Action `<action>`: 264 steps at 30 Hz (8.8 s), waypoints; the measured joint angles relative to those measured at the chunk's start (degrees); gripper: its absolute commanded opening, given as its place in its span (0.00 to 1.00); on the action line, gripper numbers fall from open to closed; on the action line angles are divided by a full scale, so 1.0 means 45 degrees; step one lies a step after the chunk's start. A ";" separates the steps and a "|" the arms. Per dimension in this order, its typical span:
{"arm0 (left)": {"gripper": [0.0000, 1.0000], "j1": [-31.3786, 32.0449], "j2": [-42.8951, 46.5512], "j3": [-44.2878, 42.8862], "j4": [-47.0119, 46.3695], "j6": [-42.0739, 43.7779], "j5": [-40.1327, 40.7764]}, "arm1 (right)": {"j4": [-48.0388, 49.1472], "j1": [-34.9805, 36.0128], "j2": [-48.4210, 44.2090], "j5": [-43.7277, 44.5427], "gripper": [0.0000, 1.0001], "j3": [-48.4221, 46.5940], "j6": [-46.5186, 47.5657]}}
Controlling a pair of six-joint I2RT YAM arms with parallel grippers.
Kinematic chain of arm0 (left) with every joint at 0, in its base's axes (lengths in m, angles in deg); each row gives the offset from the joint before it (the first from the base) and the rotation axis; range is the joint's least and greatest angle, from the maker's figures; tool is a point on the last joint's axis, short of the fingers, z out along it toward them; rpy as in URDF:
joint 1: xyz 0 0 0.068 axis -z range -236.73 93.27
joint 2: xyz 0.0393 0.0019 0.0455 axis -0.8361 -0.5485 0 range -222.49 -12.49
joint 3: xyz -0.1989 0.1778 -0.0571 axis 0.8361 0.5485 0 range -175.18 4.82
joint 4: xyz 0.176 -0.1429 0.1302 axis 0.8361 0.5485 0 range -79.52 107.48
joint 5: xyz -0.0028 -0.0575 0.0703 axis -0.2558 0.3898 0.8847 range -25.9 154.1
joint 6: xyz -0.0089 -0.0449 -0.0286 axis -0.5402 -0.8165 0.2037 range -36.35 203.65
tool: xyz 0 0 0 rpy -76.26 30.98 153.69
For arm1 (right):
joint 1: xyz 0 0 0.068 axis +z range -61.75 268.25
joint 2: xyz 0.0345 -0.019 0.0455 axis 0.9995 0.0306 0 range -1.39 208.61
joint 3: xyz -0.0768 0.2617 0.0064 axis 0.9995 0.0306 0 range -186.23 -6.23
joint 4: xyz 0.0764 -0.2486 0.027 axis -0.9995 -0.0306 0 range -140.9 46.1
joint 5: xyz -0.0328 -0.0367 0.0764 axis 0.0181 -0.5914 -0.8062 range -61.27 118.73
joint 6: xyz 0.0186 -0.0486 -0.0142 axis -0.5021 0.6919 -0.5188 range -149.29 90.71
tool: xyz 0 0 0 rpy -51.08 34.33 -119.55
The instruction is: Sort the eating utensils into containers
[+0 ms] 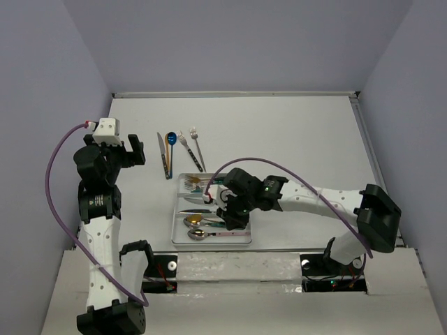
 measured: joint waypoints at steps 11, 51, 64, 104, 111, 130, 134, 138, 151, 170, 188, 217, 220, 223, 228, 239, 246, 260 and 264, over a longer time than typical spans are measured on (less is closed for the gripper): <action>0.99 -0.0083 -0.0112 0.0039 0.0000 0.0185 0.0005 | -0.0427 0.0403 0.3070 0.1224 0.38 -0.0393 0.0612; 0.99 -0.0612 -0.0121 0.1107 -0.0442 0.0957 0.0010 | 0.0131 -0.3070 1.3100 0.8281 0.62 -1.5786 -0.2472; 0.99 -0.0641 0.0131 0.1287 -0.0636 0.1044 -0.0058 | -0.0228 -0.3191 1.4231 0.7781 0.48 -1.6815 -0.3123; 0.99 -0.0971 0.0092 0.1506 -0.0743 0.1282 -0.0340 | 0.7344 -0.2123 0.0899 0.5727 0.00 -0.2195 0.3385; 0.99 -0.0991 0.0092 0.1593 -0.0748 0.1311 -0.0340 | 0.6135 -0.1472 0.4027 0.5168 0.00 -0.2021 0.5425; 0.95 -0.1137 -0.1107 0.1642 -0.0753 0.1384 -0.0398 | 0.5382 -0.1506 0.5255 0.5561 0.62 -0.3366 0.5765; 0.95 -0.1044 -0.2399 0.1642 -0.0908 0.1423 -0.0301 | 0.5173 -0.1520 0.5309 0.5445 0.64 -0.4575 0.4964; 0.96 -0.1020 -0.3337 0.1642 -0.0986 0.1409 -0.0267 | 0.4969 -0.1695 0.6528 0.5595 0.64 -0.8150 0.3002; 0.98 -0.0971 -0.1826 0.2064 -0.1826 0.1535 -0.0102 | 0.2239 -0.2307 1.3532 0.7558 0.64 -1.6067 -0.1311; 0.99 -0.0971 -0.1710 0.2142 -0.1996 0.1656 -0.0345 | 0.0719 -0.2662 1.3993 0.7417 0.25 -1.5965 -0.3623; 0.99 -0.0971 -0.1598 0.2142 -0.1991 0.1700 -0.0340 | 0.1608 -0.3638 1.1837 0.8942 0.00 -1.2667 -0.3254; 0.99 -0.0971 -0.2424 0.2147 -0.1783 0.1802 -0.0918 | 0.7116 -0.1039 0.3298 0.6455 0.02 -0.0573 0.5396; 0.98 -0.0971 -0.2429 0.2147 -0.1783 0.1802 -0.0967 | 0.7121 -0.1005 0.3293 0.6460 0.06 -0.0471 0.5493; 0.98 -0.0971 -0.2487 0.2142 -0.1778 0.1812 -0.0967 | 0.7121 -0.0894 0.3332 0.6669 0.25 -0.0457 0.5537; 0.96 -0.0947 -0.2769 0.2098 -0.1700 0.1860 -0.0918 | 0.7106 -0.0816 0.3502 0.7227 0.43 -0.0457 0.5610; 0.91 0.1846 -0.4911 0.0777 -0.1141 0.1933 0.0777 | 0.7412 -0.0816 0.3449 0.7830 0.45 -0.0418 0.5430; 0.81 0.3220 -0.7737 -0.0185 -0.1137 0.1710 0.2050 | 0.8558 -0.0821 0.1982 0.8000 0.44 0.0223 0.4352; 0.67 0.3439 -1.1895 -0.1870 -0.1506 0.1044 0.3337 | 0.9685 -0.0821 0.1010 0.8034 0.43 0.1253 0.2749; 0.61 0.3444 -1.2585 -0.1982 -0.1579 0.0894 0.3332 | 0.9704 -0.0821 0.1010 0.8043 0.42 0.1389 0.2618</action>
